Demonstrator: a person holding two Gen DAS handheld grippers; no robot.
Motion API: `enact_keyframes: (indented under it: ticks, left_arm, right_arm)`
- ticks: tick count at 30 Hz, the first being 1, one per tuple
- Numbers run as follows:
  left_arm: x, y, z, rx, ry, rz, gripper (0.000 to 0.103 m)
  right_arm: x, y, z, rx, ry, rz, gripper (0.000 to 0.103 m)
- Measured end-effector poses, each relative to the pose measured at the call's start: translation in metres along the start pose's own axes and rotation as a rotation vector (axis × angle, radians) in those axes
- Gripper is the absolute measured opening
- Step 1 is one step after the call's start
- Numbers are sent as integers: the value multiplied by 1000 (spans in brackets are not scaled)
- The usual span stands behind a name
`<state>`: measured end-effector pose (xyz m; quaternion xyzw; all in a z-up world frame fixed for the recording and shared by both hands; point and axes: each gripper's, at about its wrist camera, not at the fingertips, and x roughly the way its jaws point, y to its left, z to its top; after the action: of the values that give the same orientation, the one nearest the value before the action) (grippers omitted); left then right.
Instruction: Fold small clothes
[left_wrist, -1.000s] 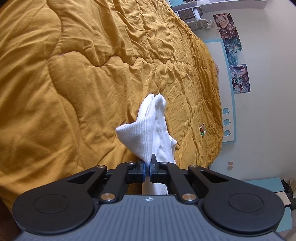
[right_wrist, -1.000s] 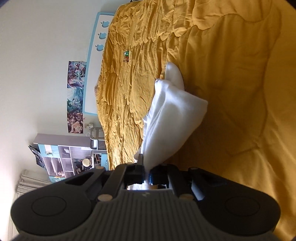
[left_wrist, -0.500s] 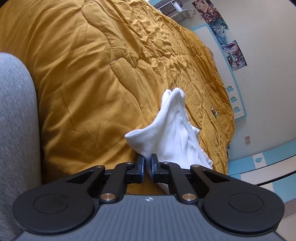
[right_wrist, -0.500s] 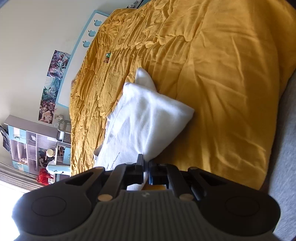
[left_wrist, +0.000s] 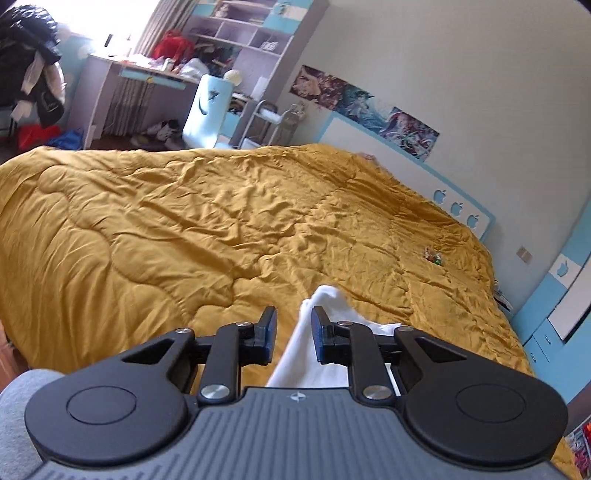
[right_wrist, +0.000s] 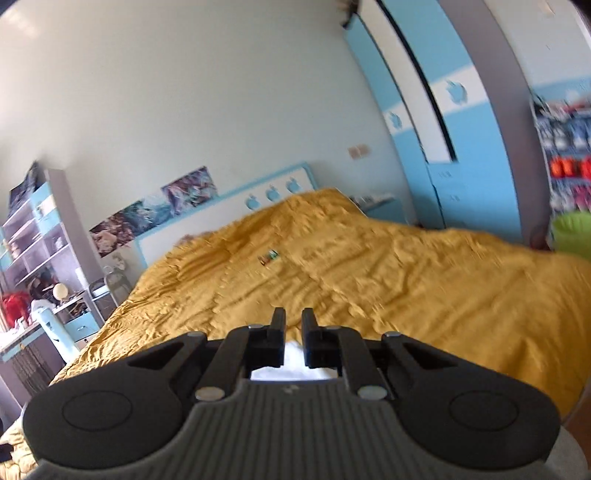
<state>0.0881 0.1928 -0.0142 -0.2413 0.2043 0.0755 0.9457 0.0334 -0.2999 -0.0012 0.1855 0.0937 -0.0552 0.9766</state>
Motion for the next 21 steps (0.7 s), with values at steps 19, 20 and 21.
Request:
enact_keyframes:
  ticks: [19, 20, 21]
  left_arm:
    - [80, -85, -113, 331, 104, -170, 0]
    - [84, -80, -115, 319, 129, -163, 0]
    - [86, -73, -116, 301, 142, -172, 0]
  right_arm:
    - [110, 120, -164, -392, 278, 294, 5]
    - [112, 116, -167, -411, 276, 275, 4]
    - [112, 112, -173, -444, 265, 235, 3]
